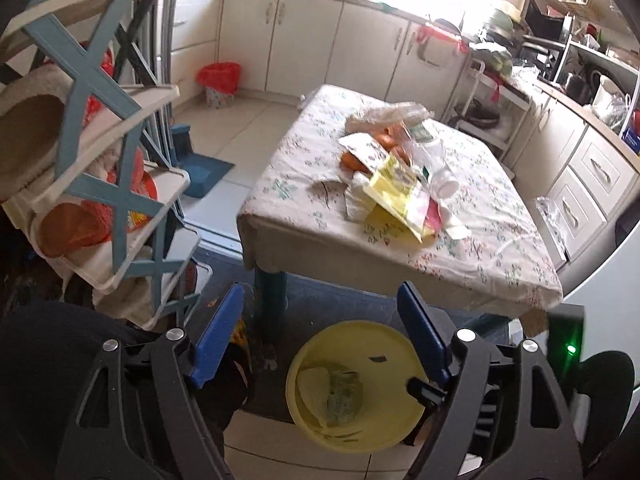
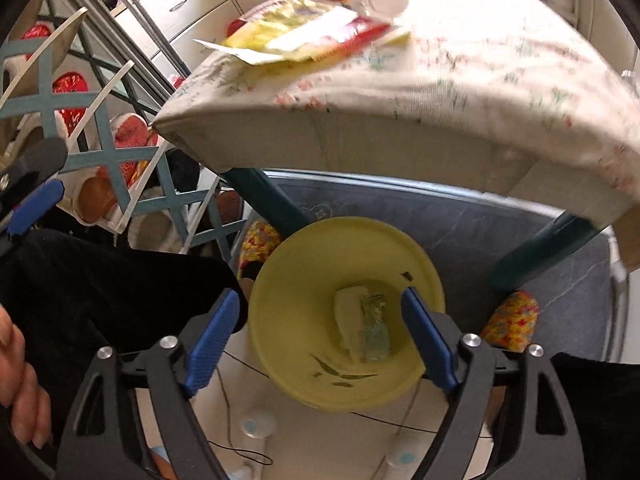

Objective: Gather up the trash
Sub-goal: 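Carry the tissue and milk carton to the yellow bucket and release both, then move both open tools back toward the table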

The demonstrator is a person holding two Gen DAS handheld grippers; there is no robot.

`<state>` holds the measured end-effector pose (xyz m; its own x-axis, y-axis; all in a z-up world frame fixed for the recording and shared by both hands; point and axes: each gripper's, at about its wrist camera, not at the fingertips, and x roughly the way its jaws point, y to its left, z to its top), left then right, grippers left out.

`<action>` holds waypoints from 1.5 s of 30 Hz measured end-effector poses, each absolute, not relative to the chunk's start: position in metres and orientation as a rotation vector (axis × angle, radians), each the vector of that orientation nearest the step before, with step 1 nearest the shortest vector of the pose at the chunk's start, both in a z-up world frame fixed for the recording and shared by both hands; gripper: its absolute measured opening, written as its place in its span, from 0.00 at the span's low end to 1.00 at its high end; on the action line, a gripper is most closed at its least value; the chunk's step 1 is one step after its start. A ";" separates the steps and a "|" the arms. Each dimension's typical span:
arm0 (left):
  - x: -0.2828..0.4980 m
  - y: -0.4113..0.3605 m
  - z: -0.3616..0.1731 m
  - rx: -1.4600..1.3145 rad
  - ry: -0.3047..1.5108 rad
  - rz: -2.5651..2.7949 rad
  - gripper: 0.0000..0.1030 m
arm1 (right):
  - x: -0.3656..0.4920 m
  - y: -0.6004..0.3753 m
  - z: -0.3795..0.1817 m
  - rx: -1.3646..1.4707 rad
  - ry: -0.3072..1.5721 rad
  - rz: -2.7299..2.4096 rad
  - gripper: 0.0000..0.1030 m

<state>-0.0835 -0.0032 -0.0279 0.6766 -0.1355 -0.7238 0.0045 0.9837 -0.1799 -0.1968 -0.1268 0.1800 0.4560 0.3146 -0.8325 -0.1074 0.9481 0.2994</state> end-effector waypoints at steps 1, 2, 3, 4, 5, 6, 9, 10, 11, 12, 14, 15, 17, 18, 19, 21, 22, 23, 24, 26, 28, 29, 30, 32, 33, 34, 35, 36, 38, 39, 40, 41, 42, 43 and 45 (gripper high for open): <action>-0.085 -0.002 -0.025 -0.168 0.809 -0.069 0.76 | -0.203 -0.127 0.185 0.201 1.056 0.255 0.85; -0.085 0.000 -0.022 -0.172 0.793 -0.059 0.77 | -0.212 -0.125 0.199 0.186 1.042 0.247 0.87; -0.086 0.003 -0.019 -0.179 0.777 -0.048 0.78 | -0.215 -0.114 0.206 0.176 1.030 0.241 0.88; -0.086 0.005 -0.017 -0.186 0.767 -0.039 0.79 | -0.222 -0.110 0.221 0.158 1.015 0.227 0.89; -0.086 0.008 -0.015 -0.192 0.757 -0.027 0.79 | -0.224 -0.116 0.215 0.146 1.006 0.217 0.90; -0.086 0.010 -0.013 -0.195 0.750 -0.019 0.80 | -0.234 -0.105 0.234 0.123 0.990 0.200 0.90; -0.084 0.016 -0.009 -0.209 0.734 0.012 0.82 | -0.264 -0.084 0.261 0.075 0.962 0.167 0.92; -0.083 0.019 -0.009 -0.217 0.731 0.023 0.82 | -0.276 -0.082 0.261 0.060 0.956 0.159 0.92; -0.082 0.021 -0.009 -0.225 0.734 0.031 0.83 | -0.286 -0.077 0.263 0.046 0.950 0.151 0.92; -0.081 0.022 -0.010 -0.231 0.738 0.033 0.83 | -0.289 -0.074 0.275 0.030 0.940 0.141 0.92; -0.079 0.023 -0.013 -0.235 0.750 0.036 0.83 | -0.297 -0.065 0.296 0.016 0.925 0.129 0.92; -0.078 0.022 -0.014 -0.230 0.753 0.035 0.83 | -0.302 -0.058 0.309 0.012 0.913 0.123 0.92; -0.078 0.019 -0.014 -0.217 0.752 0.031 0.84 | -0.307 -0.053 0.321 0.006 0.895 0.111 0.92; -0.079 0.018 -0.014 -0.210 0.752 0.030 0.84 | -0.308 -0.059 0.315 0.005 0.889 0.109 0.92; -0.079 0.016 -0.014 -0.206 0.752 0.029 0.84 | -0.312 -0.064 0.309 0.003 0.881 0.107 0.92; -0.079 0.015 -0.015 -0.202 0.754 0.028 0.84 | -0.312 -0.060 0.307 -0.004 0.866 0.103 0.93; -0.079 0.015 -0.015 -0.203 0.755 0.029 0.84 | -0.311 -0.050 0.319 -0.005 0.862 0.103 0.93; -0.079 0.015 -0.015 -0.203 0.756 0.028 0.84 | -0.313 -0.034 0.336 -0.006 0.859 0.105 0.93; -0.079 0.015 -0.015 -0.203 0.755 0.028 0.84 | -0.313 -0.034 0.337 -0.005 0.857 0.106 0.93; -0.079 0.015 -0.015 -0.201 0.757 0.028 0.84 | -0.317 -0.021 0.346 -0.004 0.856 0.112 0.93; -0.079 0.014 -0.015 -0.199 0.758 0.028 0.84 | -0.322 -0.053 0.313 0.003 0.856 0.122 0.93; -0.079 0.014 -0.015 -0.198 0.759 0.028 0.84 | -0.319 -0.060 0.305 0.005 0.856 0.127 0.93; -0.079 0.014 -0.016 -0.197 0.761 0.028 0.84 | -0.321 -0.052 0.310 0.010 0.857 0.133 0.93; -0.079 0.014 -0.016 -0.197 0.763 0.029 0.84 | -0.320 -0.057 0.307 0.029 0.861 0.149 0.93; -0.080 0.014 -0.016 -0.197 0.764 0.030 0.84 | -0.323 -0.049 0.316 0.036 0.863 0.154 0.93; -0.080 0.014 -0.017 -0.198 0.765 0.031 0.84 | -0.325 -0.036 0.328 0.038 0.863 0.158 0.93; -0.079 0.014 -0.016 -0.198 0.765 0.031 0.84 | -0.330 -0.016 0.344 0.039 0.861 0.160 0.93; -0.079 0.014 -0.017 -0.197 0.767 0.031 0.84 | -0.328 -0.034 0.334 0.041 0.861 0.163 0.93; -0.079 0.014 -0.017 -0.195 0.769 0.032 0.84 | -0.330 -0.033 0.337 0.048 0.860 0.169 0.93; -0.079 0.013 -0.018 -0.192 0.769 0.032 0.84 | -0.331 -0.035 0.335 0.050 0.860 0.170 0.93; -0.079 0.013 -0.018 -0.190 0.769 0.031 0.84 | -0.323 -0.046 0.311 0.047 0.863 0.170 0.93; -0.079 0.012 -0.018 -0.187 0.770 0.030 0.84 | -0.324 -0.047 0.310 0.049 0.865 0.171 0.93; -0.079 0.012 -0.018 -0.185 0.770 0.030 0.84 | -0.329 -0.031 0.325 0.050 0.865 0.172 0.93; -0.079 0.012 -0.018 -0.185 0.771 0.031 0.84 | -0.320 -0.041 0.329 0.051 0.865 0.175 0.93; -0.078 0.011 -0.018 -0.185 0.772 0.031 0.85 | -0.333 -0.030 0.340 0.054 0.861 0.177 0.93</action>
<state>-0.0785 0.0115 -0.0178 0.7168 -0.0399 -0.6962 -0.0954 0.9834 -0.1545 -0.3331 -0.0296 0.3401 0.6379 0.1773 -0.7494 -0.1335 0.9839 0.1191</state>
